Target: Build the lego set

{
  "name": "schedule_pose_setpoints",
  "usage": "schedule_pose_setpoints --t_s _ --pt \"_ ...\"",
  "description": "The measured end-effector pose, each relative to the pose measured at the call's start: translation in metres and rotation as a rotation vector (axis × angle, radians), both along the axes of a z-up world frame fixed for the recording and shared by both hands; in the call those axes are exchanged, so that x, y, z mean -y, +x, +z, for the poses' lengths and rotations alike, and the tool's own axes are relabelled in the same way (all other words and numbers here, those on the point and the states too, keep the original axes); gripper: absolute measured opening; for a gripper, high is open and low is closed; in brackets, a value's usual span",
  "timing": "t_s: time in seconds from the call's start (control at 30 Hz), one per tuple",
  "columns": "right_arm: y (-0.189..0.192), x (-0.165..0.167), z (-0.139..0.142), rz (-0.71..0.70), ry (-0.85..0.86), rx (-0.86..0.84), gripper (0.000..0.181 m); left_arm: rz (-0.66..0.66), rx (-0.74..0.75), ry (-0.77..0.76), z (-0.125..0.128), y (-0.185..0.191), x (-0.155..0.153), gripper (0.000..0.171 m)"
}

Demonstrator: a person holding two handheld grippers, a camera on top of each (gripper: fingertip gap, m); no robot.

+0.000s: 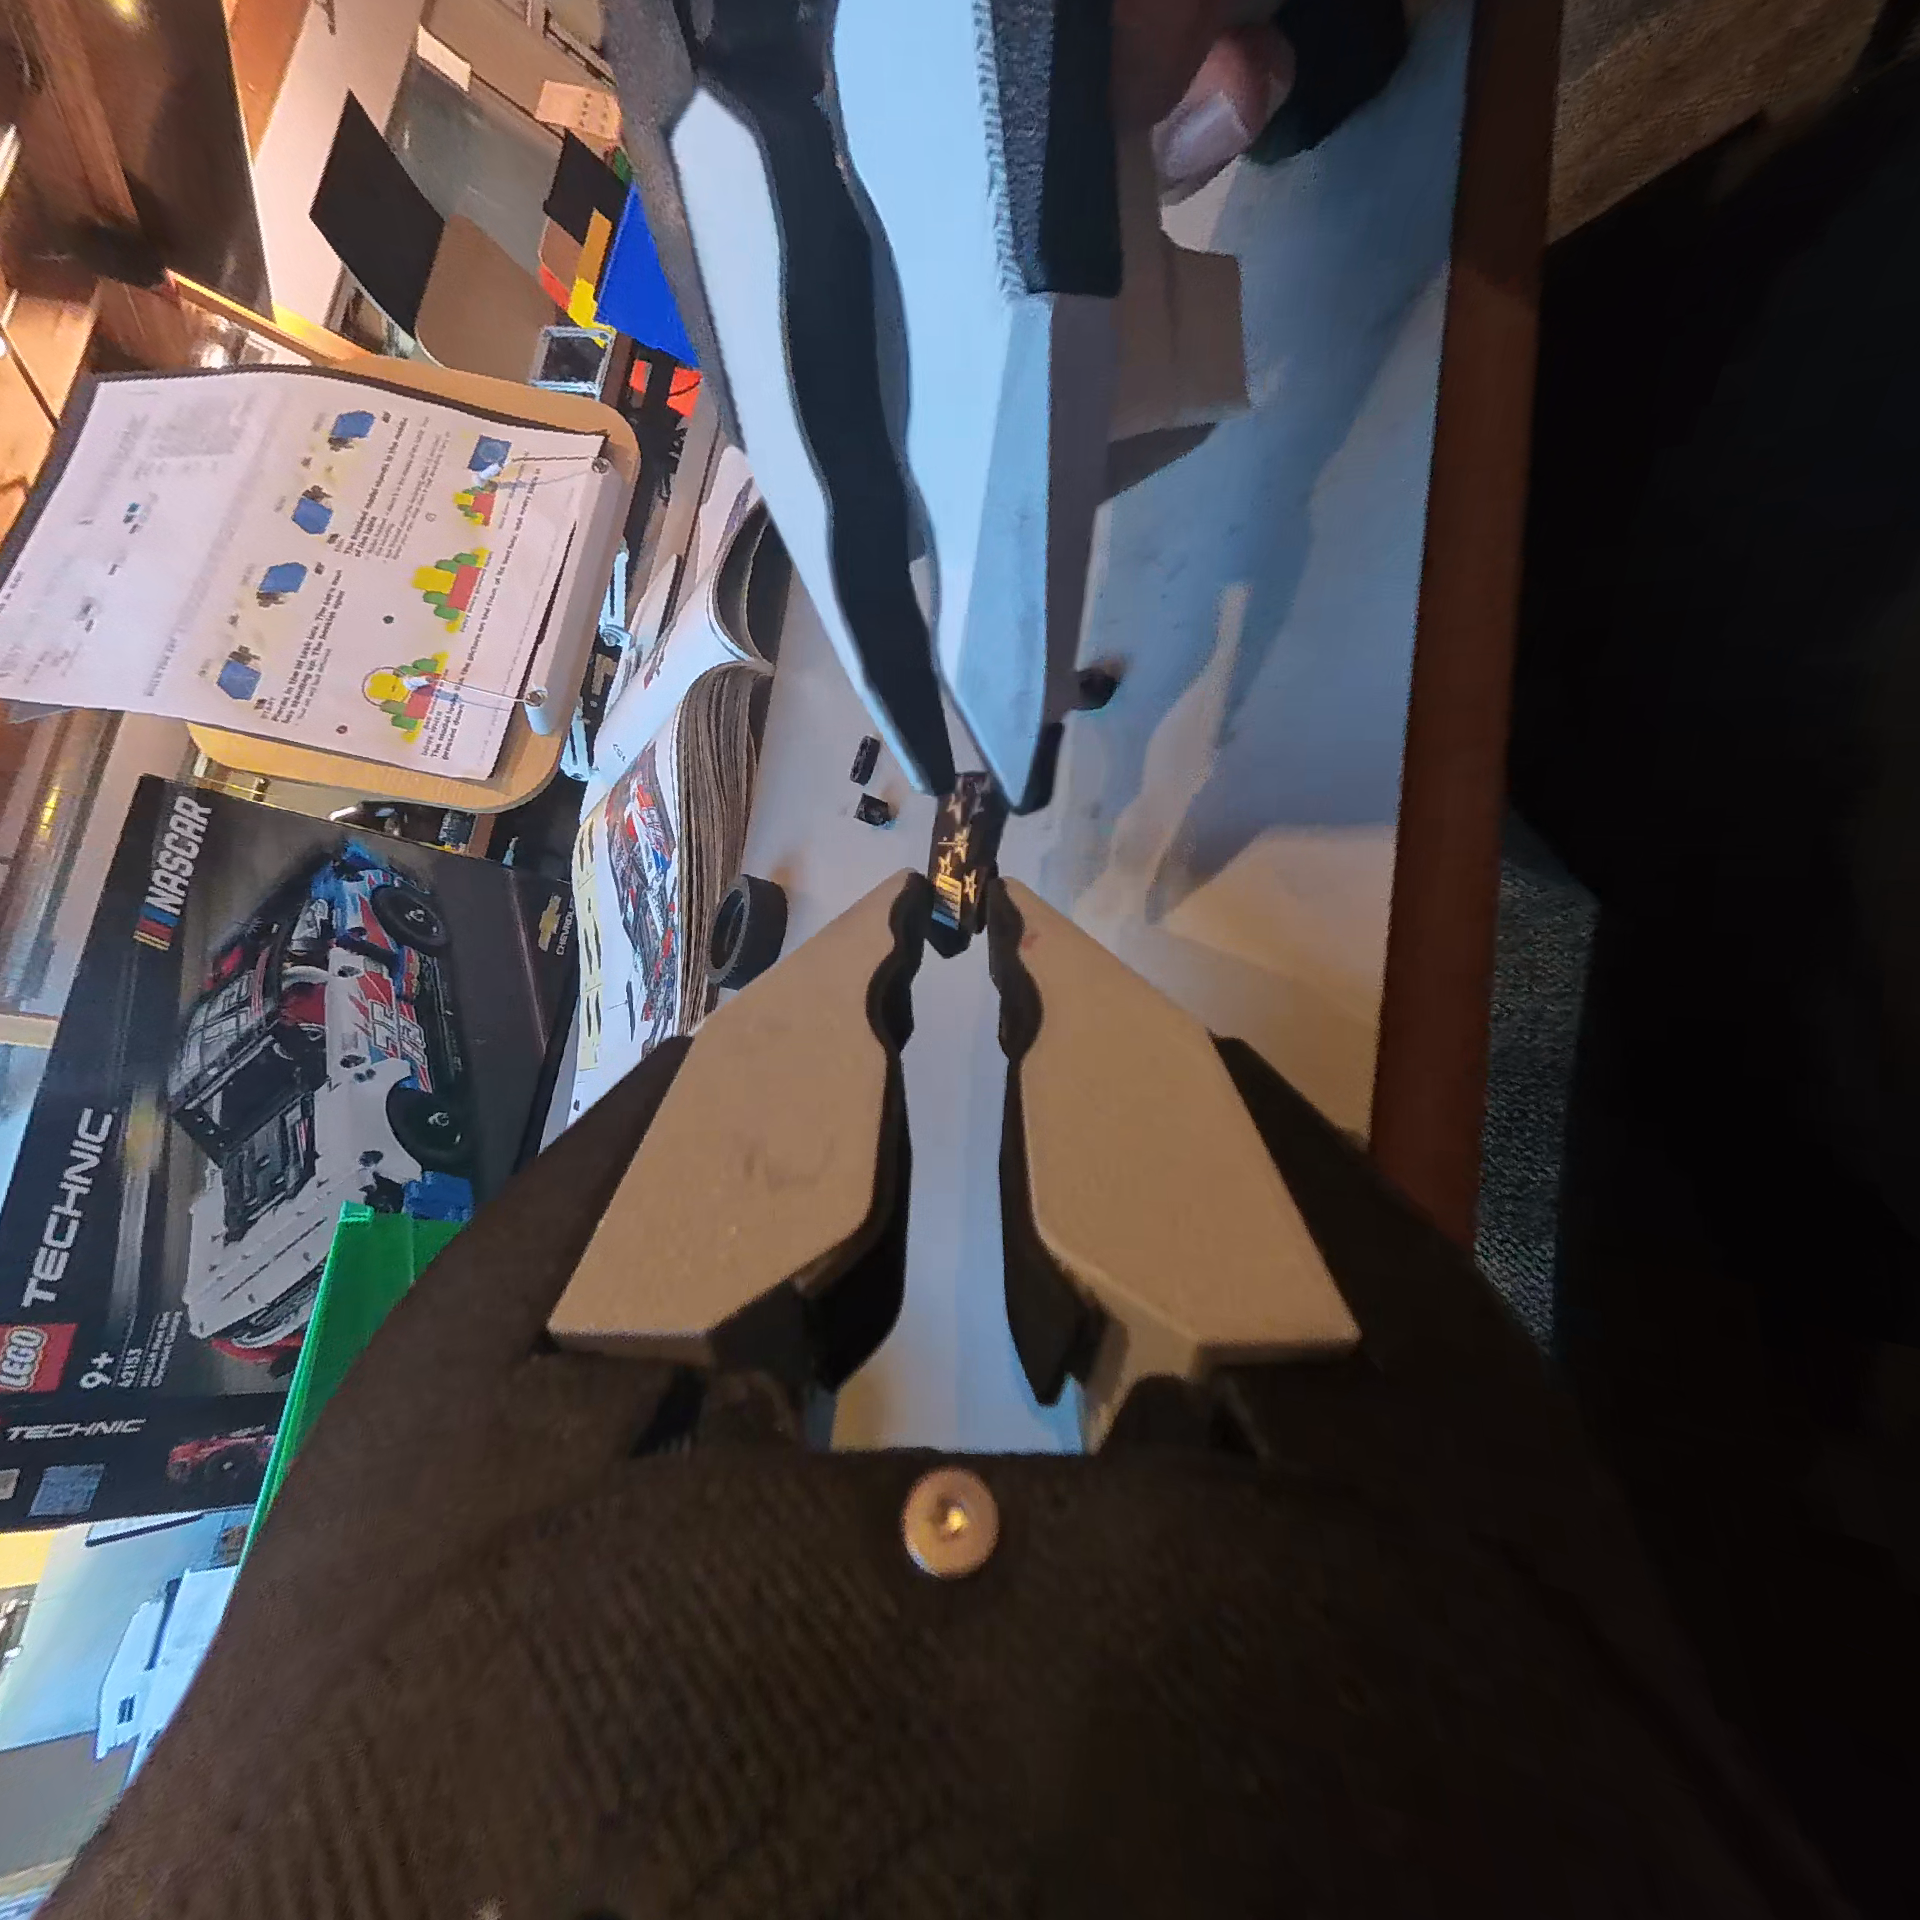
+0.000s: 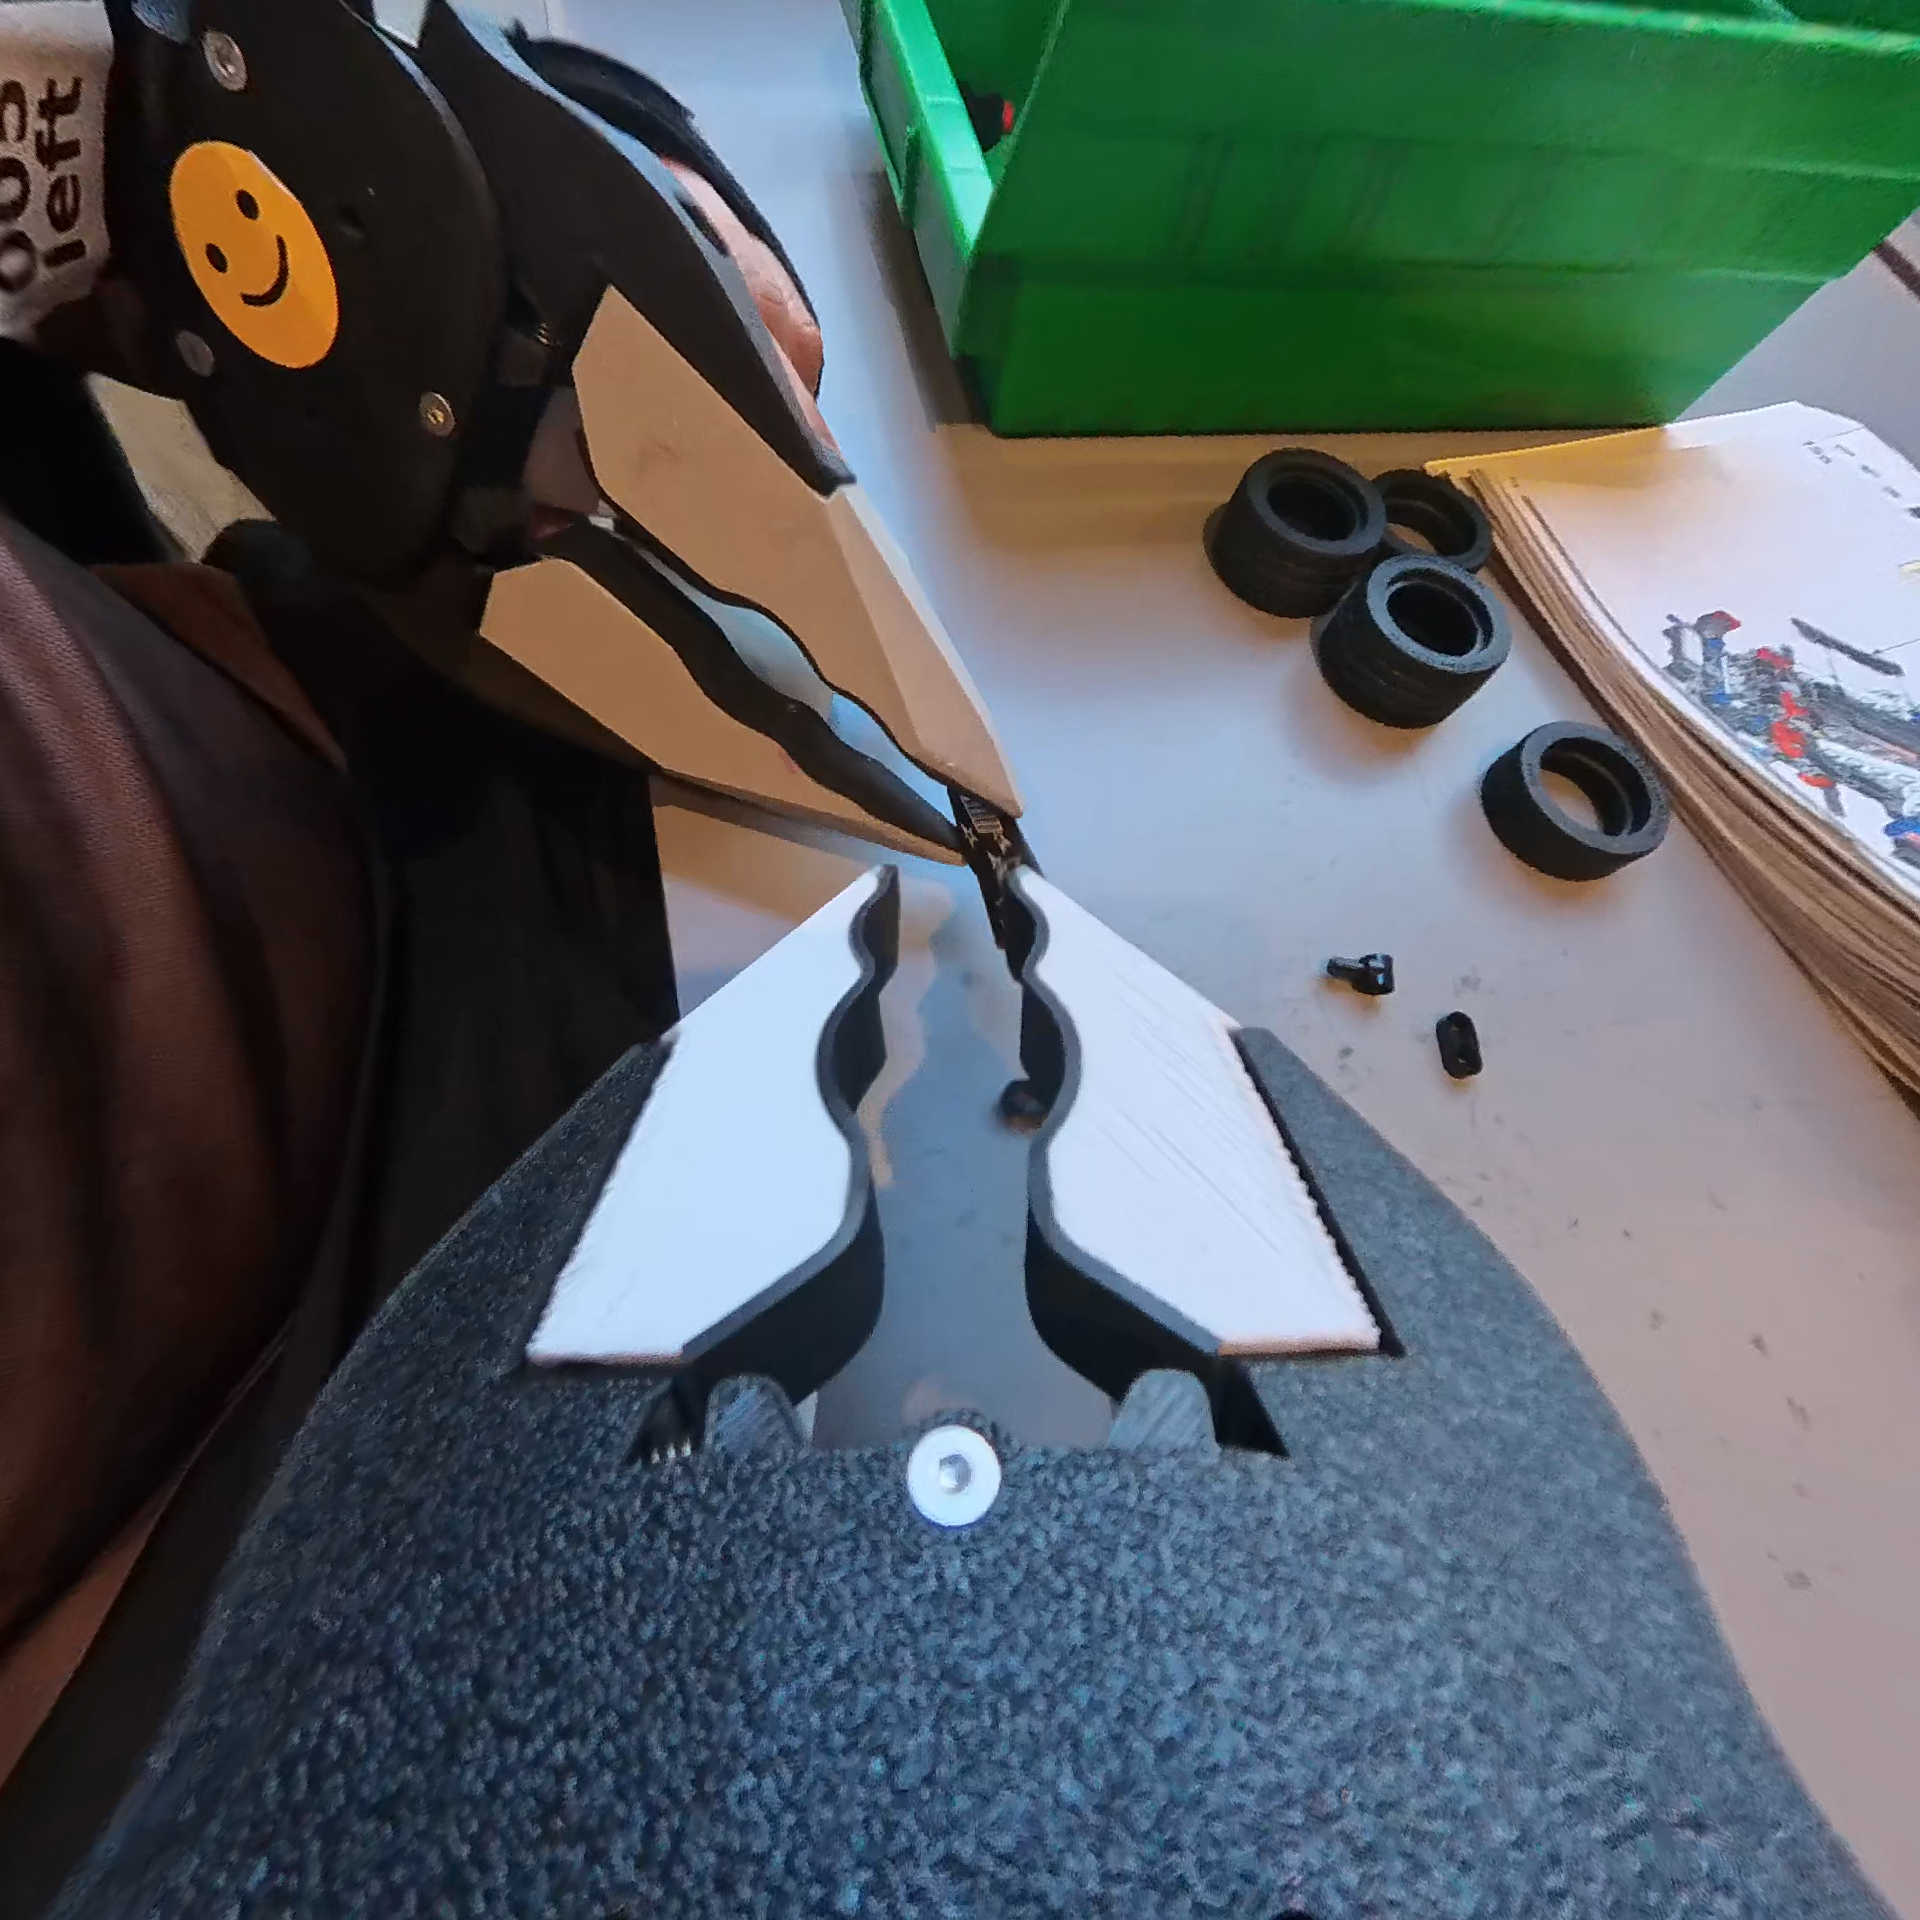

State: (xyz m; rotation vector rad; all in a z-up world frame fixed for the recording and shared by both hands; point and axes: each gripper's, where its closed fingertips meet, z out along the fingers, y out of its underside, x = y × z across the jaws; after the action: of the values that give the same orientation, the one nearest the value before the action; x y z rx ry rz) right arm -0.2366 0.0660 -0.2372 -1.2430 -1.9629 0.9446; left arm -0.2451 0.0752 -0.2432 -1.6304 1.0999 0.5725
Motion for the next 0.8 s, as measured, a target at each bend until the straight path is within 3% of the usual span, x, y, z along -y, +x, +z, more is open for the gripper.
schedule_pose_setpoints --t_s 0.37,0.8 --pt "-0.007 -0.003 0.000 -0.048 0.163 -0.021 0.018 -0.021 0.013 0.012 0.005 0.002 0.002 0.008" --pt "-0.004 -0.027 0.002 -0.155 0.329 -0.024 0.018 -0.032 -0.278 0.081 0.019 -0.002 -0.004 0.007"
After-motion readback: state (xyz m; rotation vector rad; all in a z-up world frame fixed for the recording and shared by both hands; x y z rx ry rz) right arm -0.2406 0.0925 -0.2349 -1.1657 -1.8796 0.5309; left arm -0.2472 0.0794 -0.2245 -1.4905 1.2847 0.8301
